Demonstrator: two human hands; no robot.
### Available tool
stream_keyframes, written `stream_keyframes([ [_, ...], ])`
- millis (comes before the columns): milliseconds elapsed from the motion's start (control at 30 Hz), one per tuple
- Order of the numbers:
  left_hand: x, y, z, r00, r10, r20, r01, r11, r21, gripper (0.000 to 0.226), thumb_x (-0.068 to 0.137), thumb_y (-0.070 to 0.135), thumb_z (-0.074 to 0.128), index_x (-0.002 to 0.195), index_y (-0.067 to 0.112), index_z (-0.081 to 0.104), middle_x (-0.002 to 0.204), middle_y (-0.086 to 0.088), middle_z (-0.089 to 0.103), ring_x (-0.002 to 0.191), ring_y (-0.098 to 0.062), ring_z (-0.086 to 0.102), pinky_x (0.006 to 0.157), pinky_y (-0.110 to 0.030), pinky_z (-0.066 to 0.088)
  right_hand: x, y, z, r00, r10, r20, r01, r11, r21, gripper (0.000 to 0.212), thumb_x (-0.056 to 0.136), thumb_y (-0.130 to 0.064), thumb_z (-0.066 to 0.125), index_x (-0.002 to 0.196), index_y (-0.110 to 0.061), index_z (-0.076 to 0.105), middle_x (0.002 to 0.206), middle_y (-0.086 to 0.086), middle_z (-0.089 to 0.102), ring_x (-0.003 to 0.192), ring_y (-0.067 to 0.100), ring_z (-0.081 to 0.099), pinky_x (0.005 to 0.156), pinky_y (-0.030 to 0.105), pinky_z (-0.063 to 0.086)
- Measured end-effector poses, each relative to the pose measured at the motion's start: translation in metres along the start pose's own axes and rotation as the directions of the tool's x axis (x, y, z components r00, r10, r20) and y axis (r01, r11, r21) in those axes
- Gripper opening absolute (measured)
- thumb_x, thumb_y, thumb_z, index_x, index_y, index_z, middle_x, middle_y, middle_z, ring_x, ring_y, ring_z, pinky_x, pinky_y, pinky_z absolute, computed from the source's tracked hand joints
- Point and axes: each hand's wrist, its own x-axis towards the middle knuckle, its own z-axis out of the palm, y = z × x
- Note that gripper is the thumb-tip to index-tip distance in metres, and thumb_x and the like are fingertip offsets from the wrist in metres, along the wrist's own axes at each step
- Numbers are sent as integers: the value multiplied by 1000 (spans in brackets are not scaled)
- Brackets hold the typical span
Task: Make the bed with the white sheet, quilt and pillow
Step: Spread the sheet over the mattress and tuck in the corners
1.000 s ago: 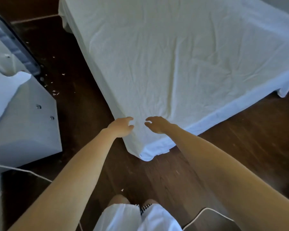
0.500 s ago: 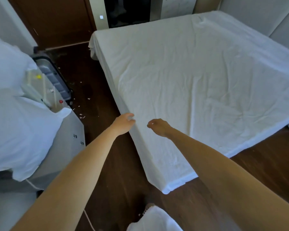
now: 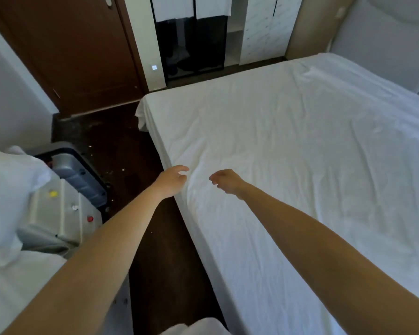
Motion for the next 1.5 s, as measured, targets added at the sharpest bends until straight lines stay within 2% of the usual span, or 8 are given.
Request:
stream_keyframes([
  [100,62,-13,-53,1000,-6,-14,6,1000,-9,37,99,28,42,136,27,45,135,-7,51,115,-21,54,87,-27,43,66,-64,1,1000,-27,-2,27,1000,-9,37,83,-18,51,113,-1,64,102,13,66,94,23,62,81,33,49],
  [233,165,-30,-134,1000,1,-30,0,1000,14,39,98,28,44,137,26,45,136,-9,51,117,-23,54,95,-31,44,161,-142,14,997,-72,-7,72,997,11,27,86,-22,52,101,-9,70,110,8,66,103,26,60,84,32,47],
  [367,262,-31,-216,1000,19,-23,-19,1000,-5,38,98,23,44,136,23,46,138,-10,48,120,-24,51,93,-29,41,251,-210,12,998,-34,-49,35,999,33,27,87,-16,52,105,-4,68,112,9,66,105,26,59,84,32,45],
  [533,390,-24,-300,1000,-6,12,5,999,47,38,99,20,45,137,20,45,141,-9,45,126,-24,46,95,-28,37,355,-282,-3,994,-43,-104,53,994,93,20,89,-8,52,98,-16,68,119,8,65,111,25,59,101,36,46],
  [733,558,-5,-341,987,46,154,-73,983,170,37,97,24,47,134,23,48,138,-7,49,111,-21,52,85,-26,40,499,-316,-41,981,32,-194,-6,991,132,26,89,-12,56,113,-11,67,121,8,64,112,26,59,100,35,46],
  [1100,835,75,-440,944,119,307,-211,934,287,40,94,25,47,134,24,49,135,-3,53,112,-20,55,89,-29,44,728,-441,-119,950,181,-255,-125,967,222,27,92,-14,54,116,-10,66,126,7,61,114,24,57,100,36,47],
  [1333,990,131,-466,853,226,471,-410,848,336,42,96,22,49,137,22,47,138,-3,51,125,-22,49,99,-33,40,830,-495,-154,830,359,-427,-177,895,409,28,94,-13,52,118,-9,65,129,6,59,118,23,55,103,36,45],
  [1500,1071,141,-487,700,241,673,-557,774,302,44,95,24,52,138,23,45,133,-3,55,121,-22,51,99,-34,41,891,-524,-145,703,554,-446,-290,796,531,29,95,-15,52,120,-10,65,127,7,60,116,22,56,99,31,46],
])
